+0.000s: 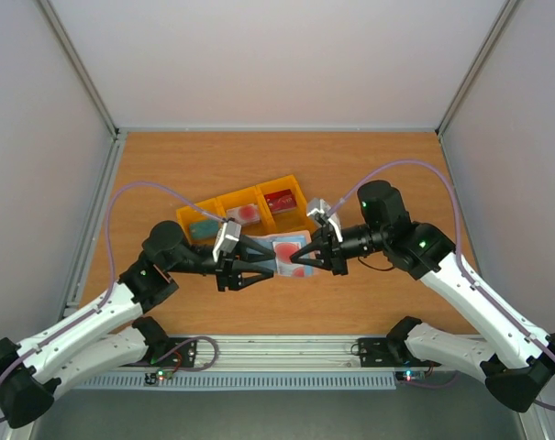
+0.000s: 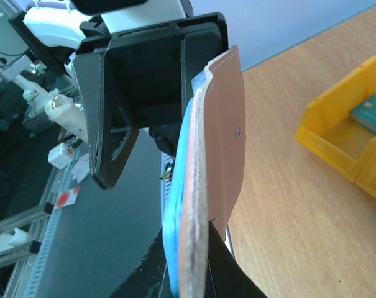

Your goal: Take the credit cards out of the card holder

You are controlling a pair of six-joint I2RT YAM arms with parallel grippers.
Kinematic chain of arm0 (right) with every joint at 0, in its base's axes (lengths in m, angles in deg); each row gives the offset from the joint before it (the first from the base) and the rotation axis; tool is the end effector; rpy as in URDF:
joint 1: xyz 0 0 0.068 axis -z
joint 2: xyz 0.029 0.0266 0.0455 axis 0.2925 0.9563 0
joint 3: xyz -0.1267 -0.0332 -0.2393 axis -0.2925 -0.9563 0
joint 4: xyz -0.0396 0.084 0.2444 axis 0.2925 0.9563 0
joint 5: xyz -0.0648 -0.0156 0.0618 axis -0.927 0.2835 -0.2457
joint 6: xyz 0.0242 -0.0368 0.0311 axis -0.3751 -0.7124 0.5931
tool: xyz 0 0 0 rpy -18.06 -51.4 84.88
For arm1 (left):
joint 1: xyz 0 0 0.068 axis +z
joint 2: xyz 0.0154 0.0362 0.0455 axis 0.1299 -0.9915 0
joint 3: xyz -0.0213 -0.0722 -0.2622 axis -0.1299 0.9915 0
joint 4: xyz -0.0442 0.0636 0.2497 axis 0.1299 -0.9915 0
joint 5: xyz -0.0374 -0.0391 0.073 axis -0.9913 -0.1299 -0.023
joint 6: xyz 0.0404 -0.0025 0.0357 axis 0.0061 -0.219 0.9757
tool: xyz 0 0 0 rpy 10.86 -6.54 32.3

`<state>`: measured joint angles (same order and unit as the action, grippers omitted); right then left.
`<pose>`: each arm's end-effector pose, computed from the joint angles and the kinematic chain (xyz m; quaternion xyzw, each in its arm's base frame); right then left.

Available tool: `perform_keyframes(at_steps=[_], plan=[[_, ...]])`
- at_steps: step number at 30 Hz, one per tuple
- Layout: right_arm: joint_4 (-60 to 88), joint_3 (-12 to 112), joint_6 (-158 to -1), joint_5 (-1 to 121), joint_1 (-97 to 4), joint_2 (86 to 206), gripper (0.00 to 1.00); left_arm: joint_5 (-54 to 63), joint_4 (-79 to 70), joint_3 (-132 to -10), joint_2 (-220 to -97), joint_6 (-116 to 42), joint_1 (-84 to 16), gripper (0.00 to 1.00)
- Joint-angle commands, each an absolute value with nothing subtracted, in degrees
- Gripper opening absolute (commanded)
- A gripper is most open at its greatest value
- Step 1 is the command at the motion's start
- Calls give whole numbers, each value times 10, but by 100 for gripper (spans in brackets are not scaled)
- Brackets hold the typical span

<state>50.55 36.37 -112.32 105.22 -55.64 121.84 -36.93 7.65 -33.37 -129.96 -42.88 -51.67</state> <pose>0.1348 0.1441 0.3657 -0.6022 0.5441 0.4344 0.3906 0.1157 -0.1503 0.3159 0.4389 0.5421 -0.5852 0.4135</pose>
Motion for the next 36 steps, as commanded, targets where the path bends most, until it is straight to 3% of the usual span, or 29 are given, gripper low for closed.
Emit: perform_keyframes(at_steps=[1,11,13,18,19,24,28,30,36], plan=[[522,393,-1158,1138,-571,1209,3,-351,86,-350,-1305,-426,-497,46],[464,387,-1130,1134,-570,1202,4,-365,92,-353,-1314,-429,-508,46],[438,377,-1113,1108,-571,1206,5,-378,99,-355,-1317,-409,-517,40],[424,370,-1111,1097,-570,1216,5,-374,104,-359,-1321,-416,-522,13],[429,369,-1116,1096,-570,1217,5,-374,103,-359,-1318,-417,-522,3],[460,356,-1140,1088,-570,1192,7,-374,91,-355,-1301,-429,-515,0],[478,356,-1141,1068,-570,1194,34,-373,90,-350,-1296,-443,-510,0],[480,357,-1135,1070,-569,1198,40,-371,89,-349,-1294,-446,-509,0],[483,353,-1127,1055,-568,1184,6,-381,88,-343,-1286,-448,-499,0]])
